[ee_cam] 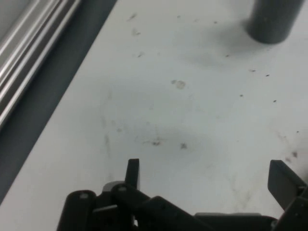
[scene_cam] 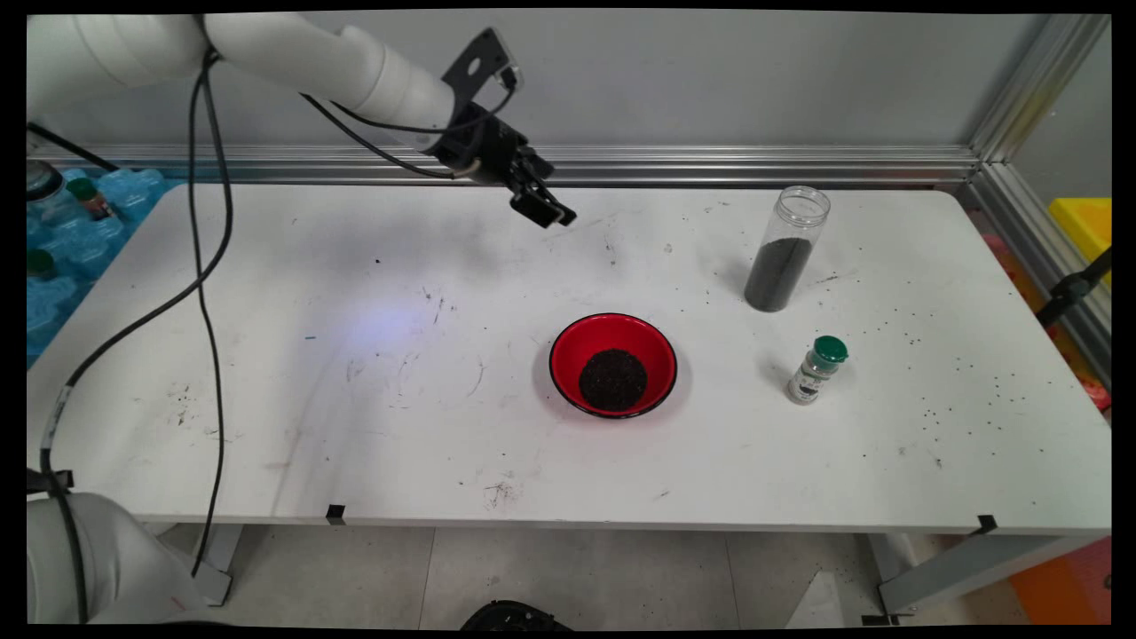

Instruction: Pick up the black seasoning powder from the table

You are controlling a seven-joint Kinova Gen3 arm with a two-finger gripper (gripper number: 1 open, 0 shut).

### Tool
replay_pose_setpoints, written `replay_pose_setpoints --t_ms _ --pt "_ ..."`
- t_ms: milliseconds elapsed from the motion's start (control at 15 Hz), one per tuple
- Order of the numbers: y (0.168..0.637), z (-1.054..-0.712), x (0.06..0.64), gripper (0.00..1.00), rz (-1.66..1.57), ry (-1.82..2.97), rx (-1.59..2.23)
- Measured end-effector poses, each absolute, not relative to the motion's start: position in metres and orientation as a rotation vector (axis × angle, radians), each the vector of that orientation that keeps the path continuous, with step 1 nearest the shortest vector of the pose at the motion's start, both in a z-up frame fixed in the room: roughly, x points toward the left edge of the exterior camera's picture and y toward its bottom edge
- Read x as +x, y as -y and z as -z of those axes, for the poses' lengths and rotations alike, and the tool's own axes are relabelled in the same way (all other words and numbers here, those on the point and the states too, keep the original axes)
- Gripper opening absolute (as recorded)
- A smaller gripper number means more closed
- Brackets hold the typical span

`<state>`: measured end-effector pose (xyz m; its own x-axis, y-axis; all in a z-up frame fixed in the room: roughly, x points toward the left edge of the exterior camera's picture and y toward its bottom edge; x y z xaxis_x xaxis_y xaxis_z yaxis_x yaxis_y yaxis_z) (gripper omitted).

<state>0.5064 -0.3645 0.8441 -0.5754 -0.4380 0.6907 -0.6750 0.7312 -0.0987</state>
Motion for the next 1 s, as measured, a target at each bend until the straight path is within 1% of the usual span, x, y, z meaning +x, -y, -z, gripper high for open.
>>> replay_pose_setpoints --t_ms 533,1000 --pt "0.39 -0.82 0.469 1.0 -0.399 2.284 0.633" --pt "0.417 -0.798 0.432 1.0 -0.365 2.257 0.554"
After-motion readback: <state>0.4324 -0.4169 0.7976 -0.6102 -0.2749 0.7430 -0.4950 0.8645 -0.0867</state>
